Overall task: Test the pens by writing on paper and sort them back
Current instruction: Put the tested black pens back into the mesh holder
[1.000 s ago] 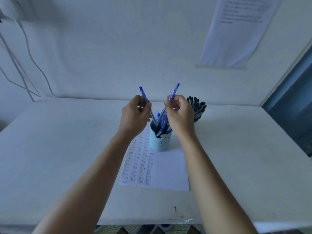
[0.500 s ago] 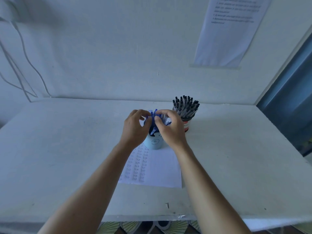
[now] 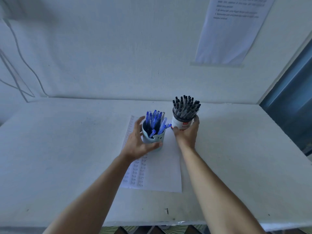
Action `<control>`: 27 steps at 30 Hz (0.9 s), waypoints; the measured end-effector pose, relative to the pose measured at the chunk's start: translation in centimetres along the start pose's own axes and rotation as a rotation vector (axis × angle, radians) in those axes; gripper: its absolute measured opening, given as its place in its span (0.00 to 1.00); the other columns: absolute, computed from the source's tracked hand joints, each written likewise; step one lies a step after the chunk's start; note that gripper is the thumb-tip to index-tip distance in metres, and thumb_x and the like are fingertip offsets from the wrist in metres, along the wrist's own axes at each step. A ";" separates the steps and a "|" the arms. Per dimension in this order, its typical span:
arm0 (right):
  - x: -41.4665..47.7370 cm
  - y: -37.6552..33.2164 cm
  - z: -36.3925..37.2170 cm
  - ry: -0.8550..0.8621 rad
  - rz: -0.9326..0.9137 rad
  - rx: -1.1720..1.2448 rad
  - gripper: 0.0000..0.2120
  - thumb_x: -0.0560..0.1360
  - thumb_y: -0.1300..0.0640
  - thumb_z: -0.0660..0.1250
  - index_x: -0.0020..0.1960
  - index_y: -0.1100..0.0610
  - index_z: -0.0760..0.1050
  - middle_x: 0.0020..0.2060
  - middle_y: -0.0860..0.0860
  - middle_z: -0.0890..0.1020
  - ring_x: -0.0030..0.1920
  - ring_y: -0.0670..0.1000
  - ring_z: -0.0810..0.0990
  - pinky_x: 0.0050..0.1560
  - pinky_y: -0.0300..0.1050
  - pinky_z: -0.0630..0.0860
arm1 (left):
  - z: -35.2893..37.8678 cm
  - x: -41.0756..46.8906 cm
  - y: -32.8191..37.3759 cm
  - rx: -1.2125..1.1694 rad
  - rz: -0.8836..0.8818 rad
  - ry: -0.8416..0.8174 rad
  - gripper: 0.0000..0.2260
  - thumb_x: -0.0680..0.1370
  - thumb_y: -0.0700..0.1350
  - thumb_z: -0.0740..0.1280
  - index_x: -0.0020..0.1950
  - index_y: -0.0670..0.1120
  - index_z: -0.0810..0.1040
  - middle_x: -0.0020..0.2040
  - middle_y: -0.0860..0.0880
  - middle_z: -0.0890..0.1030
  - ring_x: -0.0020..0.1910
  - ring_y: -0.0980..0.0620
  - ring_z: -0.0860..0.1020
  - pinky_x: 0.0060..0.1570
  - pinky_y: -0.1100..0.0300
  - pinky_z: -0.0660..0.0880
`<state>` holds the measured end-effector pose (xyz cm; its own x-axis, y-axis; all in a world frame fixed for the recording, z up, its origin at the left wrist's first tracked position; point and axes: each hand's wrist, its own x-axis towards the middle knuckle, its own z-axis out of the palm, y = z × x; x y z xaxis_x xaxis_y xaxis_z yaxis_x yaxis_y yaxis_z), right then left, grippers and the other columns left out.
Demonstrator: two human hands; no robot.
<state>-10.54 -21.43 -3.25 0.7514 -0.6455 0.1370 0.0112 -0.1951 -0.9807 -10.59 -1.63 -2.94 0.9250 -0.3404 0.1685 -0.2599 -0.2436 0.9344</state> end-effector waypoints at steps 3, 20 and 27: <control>1.2 0.5 0.3 -0.043 -0.060 0.002 0.44 0.64 0.62 0.78 0.75 0.56 0.61 0.64 0.48 0.75 0.60 0.45 0.77 0.55 0.26 0.71 | 0.3 0.4 -0.1 0.053 -0.006 0.031 0.37 0.64 0.53 0.80 0.69 0.53 0.70 0.58 0.59 0.81 0.55 0.62 0.80 0.53 0.62 0.79; 2.3 -0.8 4.9 -0.034 -0.240 0.103 0.34 0.63 0.61 0.82 0.65 0.61 0.71 0.55 0.47 0.79 0.55 0.39 0.79 0.54 0.29 0.74 | -0.5 7.0 -0.2 0.065 -0.112 0.319 0.33 0.69 0.54 0.79 0.69 0.51 0.69 0.56 0.57 0.78 0.53 0.57 0.78 0.44 0.67 0.75; 2.3 0.8 7.2 -0.076 -0.201 0.108 0.37 0.65 0.58 0.81 0.68 0.59 0.67 0.61 0.53 0.79 0.61 0.49 0.79 0.60 0.50 0.79 | -1.3 10.3 -1.2 0.054 -0.172 0.363 0.34 0.70 0.51 0.79 0.71 0.49 0.67 0.58 0.54 0.77 0.55 0.53 0.77 0.44 0.67 0.74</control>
<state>-4.00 -17.75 -4.76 0.7745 -0.5433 0.3240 0.2331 -0.2310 -0.9446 -0.35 -3.63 -1.91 0.9915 0.0495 0.1199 -0.0980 -0.3196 0.9425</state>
